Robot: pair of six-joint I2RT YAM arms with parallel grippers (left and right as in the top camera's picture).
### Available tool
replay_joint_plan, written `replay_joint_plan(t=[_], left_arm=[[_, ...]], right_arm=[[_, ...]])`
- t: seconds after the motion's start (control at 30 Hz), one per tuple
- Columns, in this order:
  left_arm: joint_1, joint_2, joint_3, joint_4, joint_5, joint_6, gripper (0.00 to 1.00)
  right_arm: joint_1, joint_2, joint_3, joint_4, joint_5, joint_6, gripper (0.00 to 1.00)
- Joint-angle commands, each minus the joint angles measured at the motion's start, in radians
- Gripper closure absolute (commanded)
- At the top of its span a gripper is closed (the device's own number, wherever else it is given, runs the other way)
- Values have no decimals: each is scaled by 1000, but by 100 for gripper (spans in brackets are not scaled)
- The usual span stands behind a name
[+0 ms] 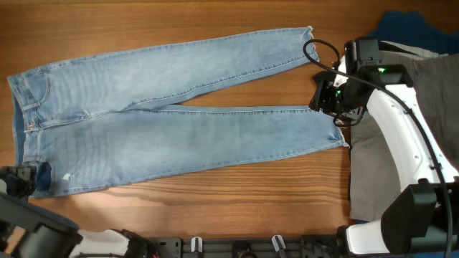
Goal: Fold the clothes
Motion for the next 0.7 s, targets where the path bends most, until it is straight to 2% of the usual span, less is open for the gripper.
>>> replay_joint_plan(t=[0.0,0.1,0.13,0.17,0.3,0.43,0.67], left_arm=[[13,84,-3,45,-48,37,34],[13,138,-3,76,-48,54,48],[13,150,-3,79,-48,54,55],[13,162,-3,80,-48,54,68],[13,173,-3,93,-60,54,93],[13,171,-2,89,-60,53,96],[13,156,34,39,-42,50,96]], right_arm=[[0,13,-5,8,8,21,46],[0,13,-5,16,8,22,45],[0,13,-5,17,11,23,45],[0,14,-5,19,21,29,44],[-4,17,-23,37,97,75,37],[-47,45,-69,48,149,106,32],[-145,174,-110,17,65,96,35]])
